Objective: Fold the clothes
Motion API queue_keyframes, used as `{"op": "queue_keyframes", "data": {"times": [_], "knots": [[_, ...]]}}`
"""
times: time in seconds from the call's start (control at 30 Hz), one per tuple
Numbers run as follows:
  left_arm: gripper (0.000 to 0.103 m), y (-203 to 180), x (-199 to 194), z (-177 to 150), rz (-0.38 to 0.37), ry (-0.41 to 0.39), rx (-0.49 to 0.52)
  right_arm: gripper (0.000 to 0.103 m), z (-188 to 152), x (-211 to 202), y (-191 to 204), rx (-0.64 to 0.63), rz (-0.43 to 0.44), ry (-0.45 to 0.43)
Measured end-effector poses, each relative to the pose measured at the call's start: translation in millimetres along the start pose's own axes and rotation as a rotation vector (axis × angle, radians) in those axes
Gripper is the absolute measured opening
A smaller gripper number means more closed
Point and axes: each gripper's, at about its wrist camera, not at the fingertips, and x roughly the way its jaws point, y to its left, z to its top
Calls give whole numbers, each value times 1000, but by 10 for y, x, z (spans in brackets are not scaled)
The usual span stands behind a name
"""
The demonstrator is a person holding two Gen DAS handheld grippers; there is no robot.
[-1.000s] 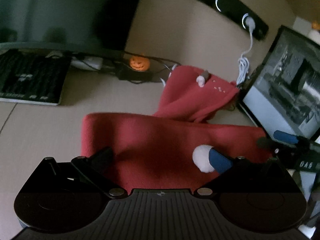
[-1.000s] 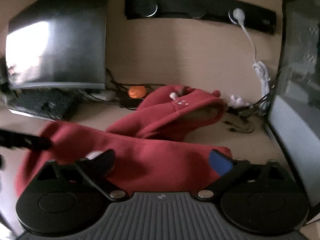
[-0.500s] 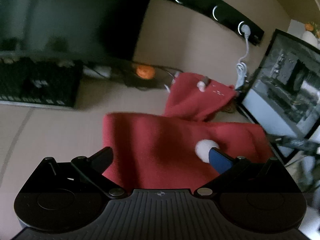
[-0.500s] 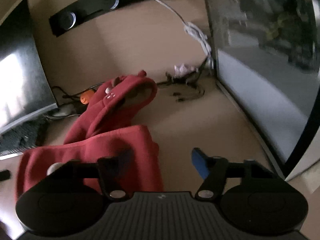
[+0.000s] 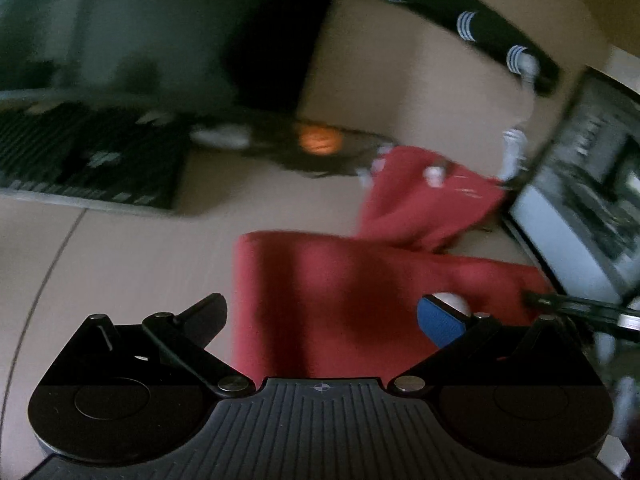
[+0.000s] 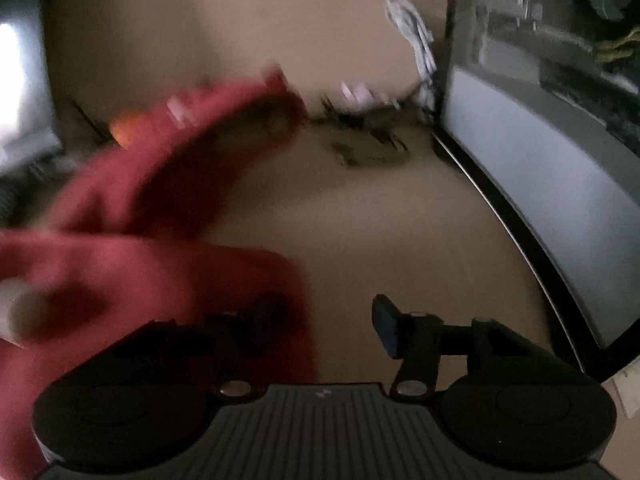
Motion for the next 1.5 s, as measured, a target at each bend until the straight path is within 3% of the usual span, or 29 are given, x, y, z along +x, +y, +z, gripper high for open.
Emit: {"op": "queue_keyframes", "data": {"times": [0.13, 0.2, 0.27, 0.33, 0.47, 0.6, 0.97, 1.07, 1.17, 1.23, 1.33, 1.5], "knots": [[103, -277, 267, -51, 5, 50, 95, 64, 47, -199, -20, 19, -3, -47], [103, -364, 424, -122, 42, 88, 135, 60, 89, -444, 61, -22, 21, -116], [103, -393, 536, -202, 106, 125, 149, 57, 130, -685, 221, -74, 116, -177], [103, -404, 560, -250, 119, 129, 161, 52, 156, -873, 432, -131, 234, -215], [103, -401, 556, -253, 123, 134, 166, 51, 79, -846, 886, -200, 461, -168], [103, -399, 537, -262, 124, 136, 175, 51, -7, -614, 1199, -232, 534, -88], [103, -377, 540, -307, 118, 144, 185, 56, 2, -445, 1316, -230, 608, 15], [103, -384, 552, -324, 121, 146, 199, 55, -7, -420, 1330, -222, 605, 6], [103, -383, 557, -323, 120, 146, 197, 39, 22, -475, 1331, -218, 609, -18], [103, -371, 556, -314, 115, 148, 191, 39, 70, -535, 1281, -197, 626, -40], [103, -366, 538, -288, 102, 144, 188, 38, 103, -536, 1213, -204, 581, -60], [103, -302, 458, -150, 53, 77, 145, 40, 89, -469, 1079, -180, 568, -57]]}}
